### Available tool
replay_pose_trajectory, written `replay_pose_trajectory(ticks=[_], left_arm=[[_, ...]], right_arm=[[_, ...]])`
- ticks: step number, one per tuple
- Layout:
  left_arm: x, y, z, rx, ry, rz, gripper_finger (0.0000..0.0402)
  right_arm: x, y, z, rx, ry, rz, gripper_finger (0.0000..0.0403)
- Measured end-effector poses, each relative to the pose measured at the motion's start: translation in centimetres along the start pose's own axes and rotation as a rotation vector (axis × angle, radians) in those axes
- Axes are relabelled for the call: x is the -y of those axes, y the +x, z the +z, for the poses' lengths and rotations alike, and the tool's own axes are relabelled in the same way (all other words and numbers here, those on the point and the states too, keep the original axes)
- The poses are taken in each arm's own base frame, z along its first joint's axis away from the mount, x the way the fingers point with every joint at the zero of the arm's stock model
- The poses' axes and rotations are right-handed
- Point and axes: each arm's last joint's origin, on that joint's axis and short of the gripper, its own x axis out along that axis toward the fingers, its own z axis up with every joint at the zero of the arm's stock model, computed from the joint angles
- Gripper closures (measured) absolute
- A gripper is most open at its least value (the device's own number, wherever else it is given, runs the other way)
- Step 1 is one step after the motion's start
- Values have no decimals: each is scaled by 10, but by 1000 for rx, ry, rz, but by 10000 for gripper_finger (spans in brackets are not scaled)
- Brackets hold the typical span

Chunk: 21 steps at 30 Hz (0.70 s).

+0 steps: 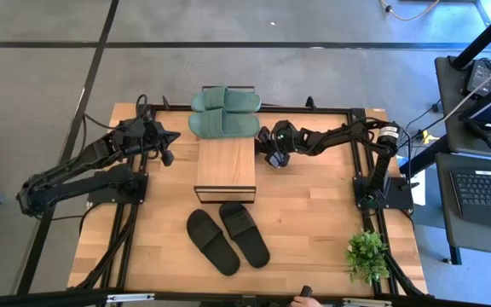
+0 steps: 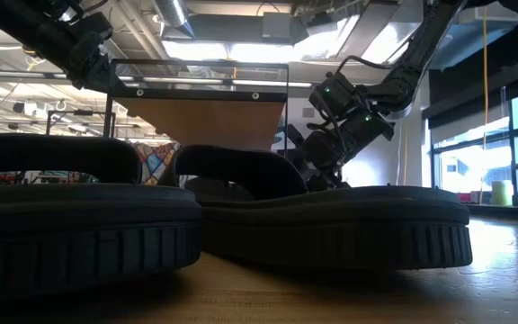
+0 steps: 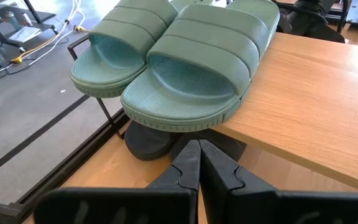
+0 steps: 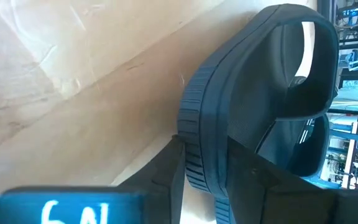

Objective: Pick and place slides into the shelf
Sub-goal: Put the black slide under the shelf

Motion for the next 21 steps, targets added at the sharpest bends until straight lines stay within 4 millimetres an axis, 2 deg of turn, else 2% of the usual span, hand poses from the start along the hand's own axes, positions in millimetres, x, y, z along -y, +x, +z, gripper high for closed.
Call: replay_pose_trajectory(ticks=[7, 15, 21], left_arm=[[0, 0, 0, -2, -1, 0, 401], [0, 0, 0, -2, -1, 0, 401], [0, 0, 0, -5, -1, 0, 401]], right_arm=[[0, 0, 0, 1, 52, 1, 294], [0, 0, -1, -23, 64, -2, 224], [0, 0, -2, -78, 110, -3, 201]])
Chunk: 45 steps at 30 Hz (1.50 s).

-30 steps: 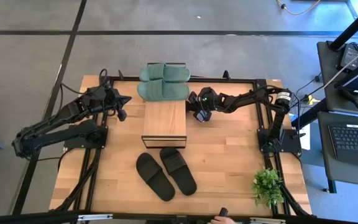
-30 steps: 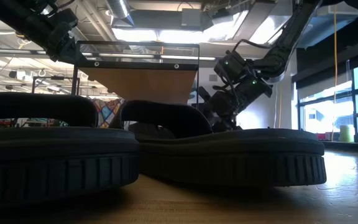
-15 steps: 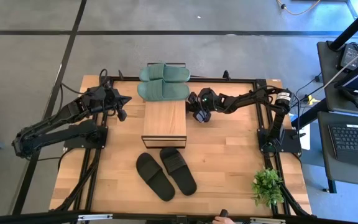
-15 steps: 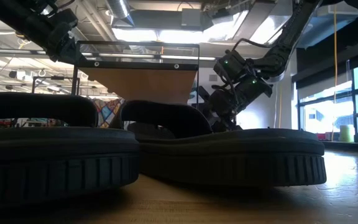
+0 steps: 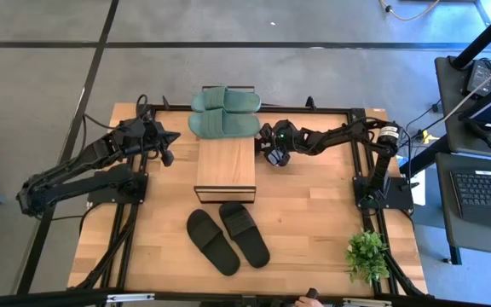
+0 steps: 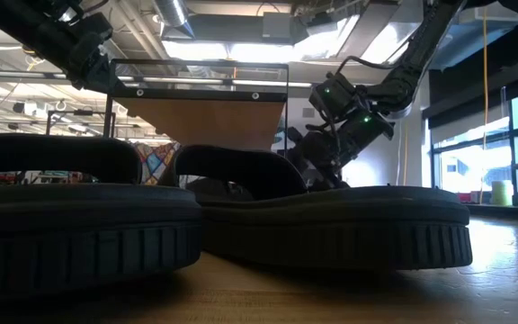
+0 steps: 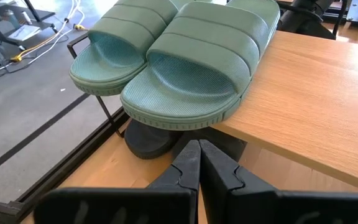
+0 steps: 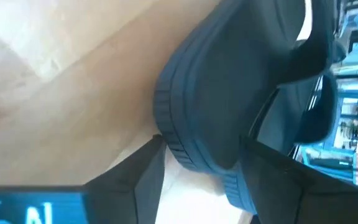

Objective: Pick and place slides into the shelf
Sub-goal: Put the black slide under the shelf

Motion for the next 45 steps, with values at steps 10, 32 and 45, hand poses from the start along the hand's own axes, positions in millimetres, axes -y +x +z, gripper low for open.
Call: replay_pose_trajectory(ticks=[10, 32, 45], left_arm=[[0, 0, 0, 0, 0, 0, 401], [0, 0, 0, -1, 1, 0, 401], [0, 0, 0, -1, 0, -1, 401]], right_arm=[[-3, 0, 8, -88, -25, 1, 199], [5, -14, 10, -233, 746, 150, 198], [14, -13, 16, -124, 948, 201, 198]])
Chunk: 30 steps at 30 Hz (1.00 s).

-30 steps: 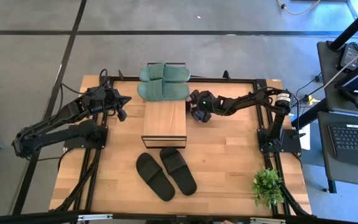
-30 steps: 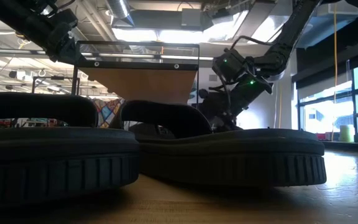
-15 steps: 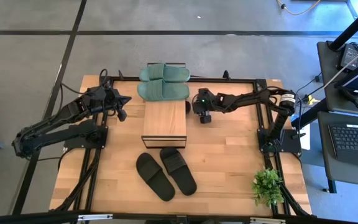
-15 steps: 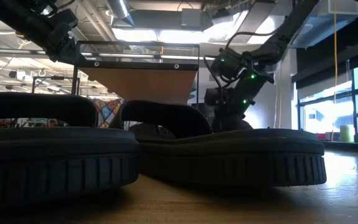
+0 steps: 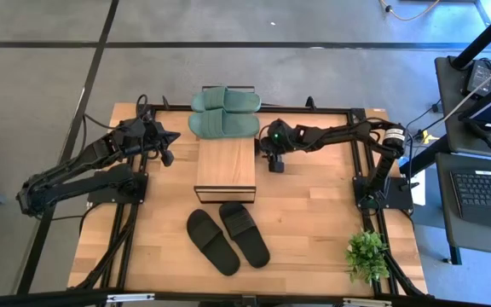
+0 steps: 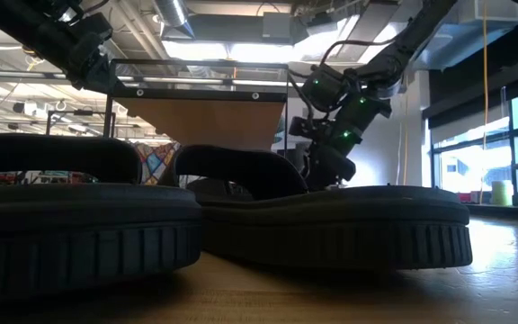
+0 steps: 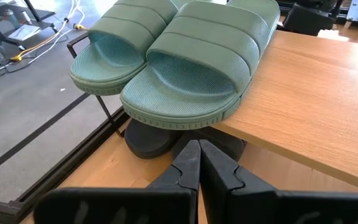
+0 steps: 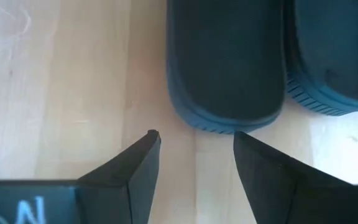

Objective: Pick and place slides into the shelf
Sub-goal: Put the black slide under the shelf

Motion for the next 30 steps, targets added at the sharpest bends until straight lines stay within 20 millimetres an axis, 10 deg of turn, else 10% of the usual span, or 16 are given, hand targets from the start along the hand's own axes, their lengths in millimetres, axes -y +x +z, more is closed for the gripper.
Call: replay_pose_trajectory(ticks=[30], left_arm=[[0, 0, 0, 0, -1, 0, 401]], right_arm=[[1, 17, -1, 50, 45, -36, 199]])
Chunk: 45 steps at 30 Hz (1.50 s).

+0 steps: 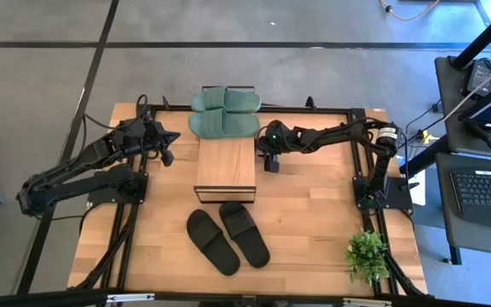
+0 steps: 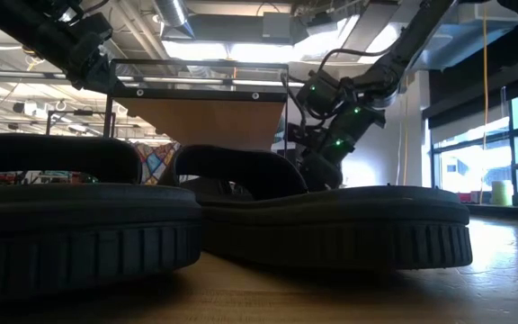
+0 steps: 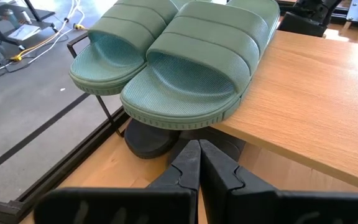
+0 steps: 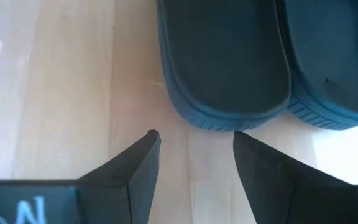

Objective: Pick and place slides into the shelf
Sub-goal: Put the black slide under the shelf

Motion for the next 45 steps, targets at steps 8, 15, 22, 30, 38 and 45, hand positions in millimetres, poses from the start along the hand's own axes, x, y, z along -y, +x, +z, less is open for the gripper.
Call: replay_pose_trajectory(ticks=[8, 15, 22, 30, 38, 45], left_arm=[[0, 0, 0, 0, -6, 0, 401], [0, 0, 0, 0, -15, 0, 401], [0, 0, 0, 0, -15, 0, 401], [0, 0, 0, 0, -15, 0, 401], [0, 0, 0, 0, -17, 0, 401], [0, 0, 0, 0, -24, 0, 401]], right_arm=[[2, -12, 2, -33, -11, -12, 199], [1, -31, 9, -28, -7, -8, 199], [-21, -53, 23, -29, 34, 2, 199], [-84, -81, 42, -38, -20, -180, 199], [-160, -113, 51, 73, -24, -36, 199], [-225, -139, 46, 151, -77, 120, 199]])
